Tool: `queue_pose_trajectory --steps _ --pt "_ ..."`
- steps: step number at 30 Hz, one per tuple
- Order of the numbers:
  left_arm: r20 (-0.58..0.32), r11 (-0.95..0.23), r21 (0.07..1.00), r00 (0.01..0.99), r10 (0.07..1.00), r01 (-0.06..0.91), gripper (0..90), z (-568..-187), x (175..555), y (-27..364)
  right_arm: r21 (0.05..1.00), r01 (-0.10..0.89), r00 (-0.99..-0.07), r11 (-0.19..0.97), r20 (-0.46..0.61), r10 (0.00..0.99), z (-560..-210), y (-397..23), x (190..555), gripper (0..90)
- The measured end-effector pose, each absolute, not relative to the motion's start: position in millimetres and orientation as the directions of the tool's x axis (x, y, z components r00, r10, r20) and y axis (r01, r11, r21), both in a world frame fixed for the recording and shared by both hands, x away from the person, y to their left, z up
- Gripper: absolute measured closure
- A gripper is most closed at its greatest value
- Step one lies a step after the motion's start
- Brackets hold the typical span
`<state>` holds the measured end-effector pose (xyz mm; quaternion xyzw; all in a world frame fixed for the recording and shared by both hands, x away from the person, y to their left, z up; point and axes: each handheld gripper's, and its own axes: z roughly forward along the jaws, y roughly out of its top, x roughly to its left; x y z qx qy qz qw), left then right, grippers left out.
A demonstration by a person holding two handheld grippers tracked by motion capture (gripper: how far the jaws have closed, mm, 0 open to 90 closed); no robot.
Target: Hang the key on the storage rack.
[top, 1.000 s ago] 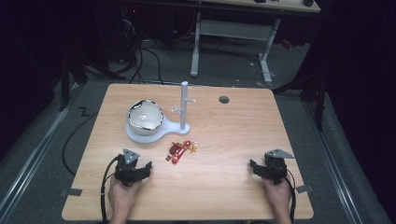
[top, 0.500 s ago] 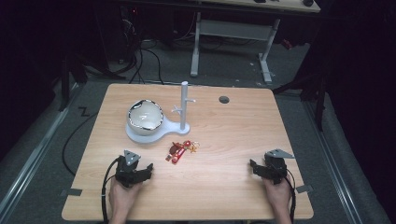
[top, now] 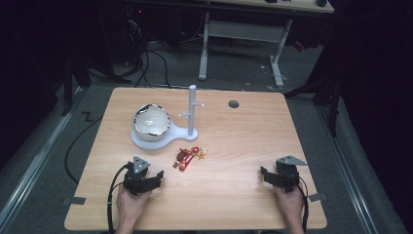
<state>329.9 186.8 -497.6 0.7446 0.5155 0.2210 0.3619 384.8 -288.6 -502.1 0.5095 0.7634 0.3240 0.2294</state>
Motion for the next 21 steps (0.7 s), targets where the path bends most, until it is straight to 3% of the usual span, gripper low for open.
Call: queue_pose_trajectory --steps 4,21 --pt "-0.054 -0.216 0.777 0.405 0.913 0.591 36.4 -493 332 181 0.728 0.63 -0.375 0.27 -0.02 0.927 -502 -289 385 31.0" --pt "-0.059 -0.247 0.781 0.462 0.885 0.573 37.4 -479 362 162 0.729 0.631 -0.371 0.267 -0.019 0.929 -502 -289 385 30.9"
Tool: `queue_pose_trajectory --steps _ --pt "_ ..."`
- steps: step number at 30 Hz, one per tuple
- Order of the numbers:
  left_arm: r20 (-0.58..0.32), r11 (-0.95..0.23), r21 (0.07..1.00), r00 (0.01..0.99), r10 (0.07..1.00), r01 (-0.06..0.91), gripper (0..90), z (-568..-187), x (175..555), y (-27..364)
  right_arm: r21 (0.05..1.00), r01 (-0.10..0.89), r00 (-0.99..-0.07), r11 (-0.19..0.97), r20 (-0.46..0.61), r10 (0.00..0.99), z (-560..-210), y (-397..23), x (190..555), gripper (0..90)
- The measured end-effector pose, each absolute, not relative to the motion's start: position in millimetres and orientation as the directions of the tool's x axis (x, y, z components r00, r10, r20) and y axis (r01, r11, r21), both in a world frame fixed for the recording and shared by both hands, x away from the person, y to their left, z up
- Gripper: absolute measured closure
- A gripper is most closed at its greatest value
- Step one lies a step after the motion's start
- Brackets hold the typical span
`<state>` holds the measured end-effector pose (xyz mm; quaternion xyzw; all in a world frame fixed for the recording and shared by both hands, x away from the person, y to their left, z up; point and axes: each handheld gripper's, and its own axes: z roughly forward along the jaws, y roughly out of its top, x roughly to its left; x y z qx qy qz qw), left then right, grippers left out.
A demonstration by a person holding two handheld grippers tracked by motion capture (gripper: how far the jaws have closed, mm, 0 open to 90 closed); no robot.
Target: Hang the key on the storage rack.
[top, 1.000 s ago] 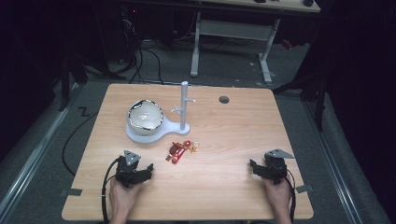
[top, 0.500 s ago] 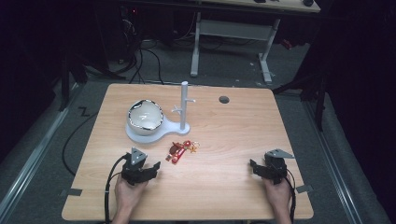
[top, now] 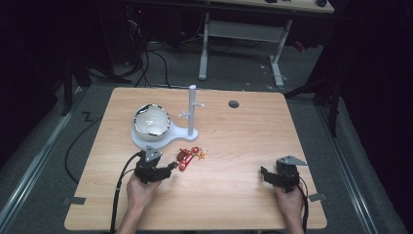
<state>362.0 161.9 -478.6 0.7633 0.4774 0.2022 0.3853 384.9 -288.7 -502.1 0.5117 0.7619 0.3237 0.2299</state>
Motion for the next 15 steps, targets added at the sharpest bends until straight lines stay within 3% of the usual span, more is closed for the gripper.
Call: queue_pose_trajectory --steps 15 --pt "-0.116 -0.19 0.786 0.443 0.889 0.589 38.9 -489 388 154 0.728 0.631 -0.371 0.268 -0.02 0.928 -502 -289 385 30.9"
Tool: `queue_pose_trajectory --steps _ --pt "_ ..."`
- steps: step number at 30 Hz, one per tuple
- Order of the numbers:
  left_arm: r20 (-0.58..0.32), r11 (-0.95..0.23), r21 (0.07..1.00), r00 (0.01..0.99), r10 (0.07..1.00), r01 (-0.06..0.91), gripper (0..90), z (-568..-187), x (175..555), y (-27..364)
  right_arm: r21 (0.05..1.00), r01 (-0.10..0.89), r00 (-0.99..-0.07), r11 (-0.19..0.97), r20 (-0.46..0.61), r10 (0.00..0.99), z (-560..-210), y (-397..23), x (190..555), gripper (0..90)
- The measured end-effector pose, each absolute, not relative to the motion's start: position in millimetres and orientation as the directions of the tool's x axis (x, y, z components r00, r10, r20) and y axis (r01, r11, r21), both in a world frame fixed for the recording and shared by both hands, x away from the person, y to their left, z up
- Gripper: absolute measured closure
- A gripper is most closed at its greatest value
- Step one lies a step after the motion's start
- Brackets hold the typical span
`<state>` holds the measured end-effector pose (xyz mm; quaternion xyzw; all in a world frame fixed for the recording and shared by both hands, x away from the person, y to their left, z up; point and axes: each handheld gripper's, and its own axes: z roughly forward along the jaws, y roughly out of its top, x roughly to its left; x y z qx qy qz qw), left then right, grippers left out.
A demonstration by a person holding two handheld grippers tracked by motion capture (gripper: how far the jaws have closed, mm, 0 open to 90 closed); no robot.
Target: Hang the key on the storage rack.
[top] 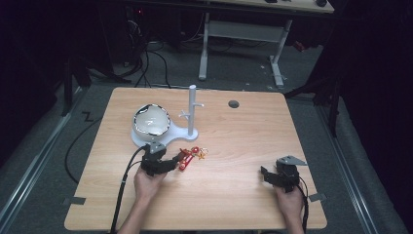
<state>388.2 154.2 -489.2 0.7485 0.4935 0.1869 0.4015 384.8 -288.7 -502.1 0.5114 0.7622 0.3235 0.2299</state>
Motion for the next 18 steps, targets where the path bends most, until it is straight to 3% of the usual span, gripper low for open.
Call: queue_pose_trajectory --steps 18 --pt "-0.175 -0.146 0.781 0.437 0.882 0.607 39.1 -497.1 396.4 147.8 0.728 0.631 -0.371 0.267 -0.019 0.929 -502.1 -288.6 384.8 30.9"
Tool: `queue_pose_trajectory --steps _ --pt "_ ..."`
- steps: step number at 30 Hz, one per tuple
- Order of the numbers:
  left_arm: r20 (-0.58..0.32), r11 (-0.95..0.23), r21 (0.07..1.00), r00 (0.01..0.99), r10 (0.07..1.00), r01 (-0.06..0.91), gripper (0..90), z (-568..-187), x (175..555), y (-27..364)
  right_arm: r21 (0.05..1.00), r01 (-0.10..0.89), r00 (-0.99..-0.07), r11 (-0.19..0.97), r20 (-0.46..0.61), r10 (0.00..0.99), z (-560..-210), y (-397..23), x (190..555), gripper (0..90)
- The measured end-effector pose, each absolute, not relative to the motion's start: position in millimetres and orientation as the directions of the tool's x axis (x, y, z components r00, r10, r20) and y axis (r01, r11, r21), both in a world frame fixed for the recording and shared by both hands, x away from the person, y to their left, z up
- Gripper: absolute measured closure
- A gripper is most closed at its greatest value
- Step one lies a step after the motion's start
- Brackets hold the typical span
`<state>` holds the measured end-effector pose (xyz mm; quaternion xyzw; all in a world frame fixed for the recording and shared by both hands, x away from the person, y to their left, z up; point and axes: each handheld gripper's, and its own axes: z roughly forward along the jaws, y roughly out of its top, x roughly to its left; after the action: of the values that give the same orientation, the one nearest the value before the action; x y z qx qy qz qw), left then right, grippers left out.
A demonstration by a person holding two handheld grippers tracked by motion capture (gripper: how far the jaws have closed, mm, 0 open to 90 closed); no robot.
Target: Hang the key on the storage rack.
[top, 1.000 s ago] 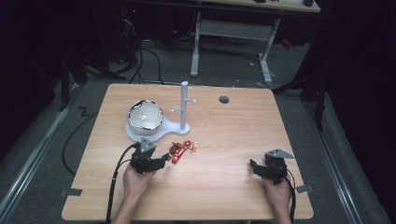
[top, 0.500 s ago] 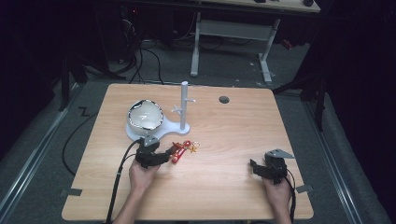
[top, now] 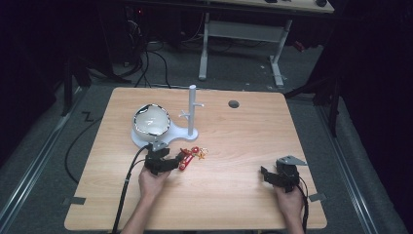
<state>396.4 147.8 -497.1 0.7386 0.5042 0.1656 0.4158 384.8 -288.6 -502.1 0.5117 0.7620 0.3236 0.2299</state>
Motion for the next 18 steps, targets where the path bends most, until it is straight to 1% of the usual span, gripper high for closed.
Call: queue_pose_trajectory --steps 9,11,15,18 --pt "-0.144 -0.186 0.774 0.454 0.879 0.606 41.8 -500 397 141 0.728 0.631 -0.371 0.268 -0.02 0.928 -502 -289 385 30.9" --pt "-0.143 -0.193 0.767 0.457 0.878 0.612 44.2 -502 398 139 0.728 0.631 -0.371 0.268 -0.02 0.928 -502 -289 385 30.9" --pt "-0.14 -0.203 0.761 0.462 0.876 0.616 46.2 -503 400 137 0.728 0.631 -0.371 0.268 -0.02 0.928 -502 -289 385 30.9" --pt "-0.108 -0.239 0.754 0.474 0.874 0.612 47.8 -501 402 132 0.728 0.631 -0.371 0.268 -0.02 0.928 -502 -289 385 30.9"
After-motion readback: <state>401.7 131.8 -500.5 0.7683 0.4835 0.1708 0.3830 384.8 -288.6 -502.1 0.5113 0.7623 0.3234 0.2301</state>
